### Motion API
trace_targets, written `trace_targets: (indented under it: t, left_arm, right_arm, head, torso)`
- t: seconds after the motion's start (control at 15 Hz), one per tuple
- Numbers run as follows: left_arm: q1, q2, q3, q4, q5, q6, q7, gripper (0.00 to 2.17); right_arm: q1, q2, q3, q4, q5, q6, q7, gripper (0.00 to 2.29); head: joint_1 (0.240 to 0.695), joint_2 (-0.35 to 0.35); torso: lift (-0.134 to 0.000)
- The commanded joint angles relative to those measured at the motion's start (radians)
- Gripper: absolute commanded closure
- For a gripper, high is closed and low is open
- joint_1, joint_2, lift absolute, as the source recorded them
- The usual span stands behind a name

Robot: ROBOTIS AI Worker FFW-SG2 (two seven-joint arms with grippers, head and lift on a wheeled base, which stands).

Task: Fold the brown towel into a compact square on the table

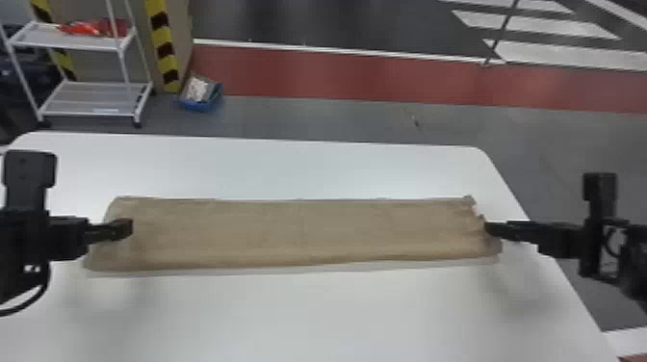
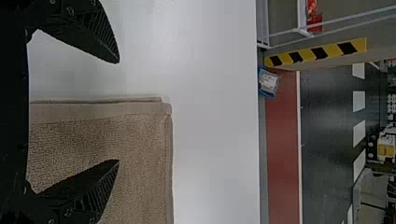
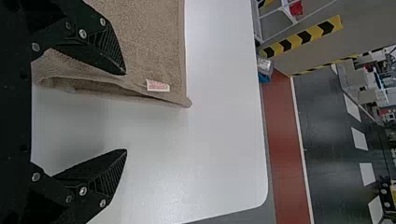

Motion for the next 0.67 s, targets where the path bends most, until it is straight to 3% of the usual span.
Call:
trace_targets:
  t: [0.0, 0.6]
  left_arm:
    - [0.000, 0.000, -0.001, 0.000, 0.001, 0.003, -0.002, 0.14]
    - [0.009, 0.000, 0.001, -0.012, 0.010, 0.006, -0.008, 0.14]
  right_arm:
    - [0.004, 0.000, -0.002, -0.007, 0.006, -0.002, 0.000, 0.34]
    - [0.016, -0.005, -0.007, -0.059, 0.000, 0.044, 0.003, 0.34]
  head:
    - [0.695, -0.157]
    - [0.695, -0.162]
  torso:
    - [-0.124]
    - [-0.124]
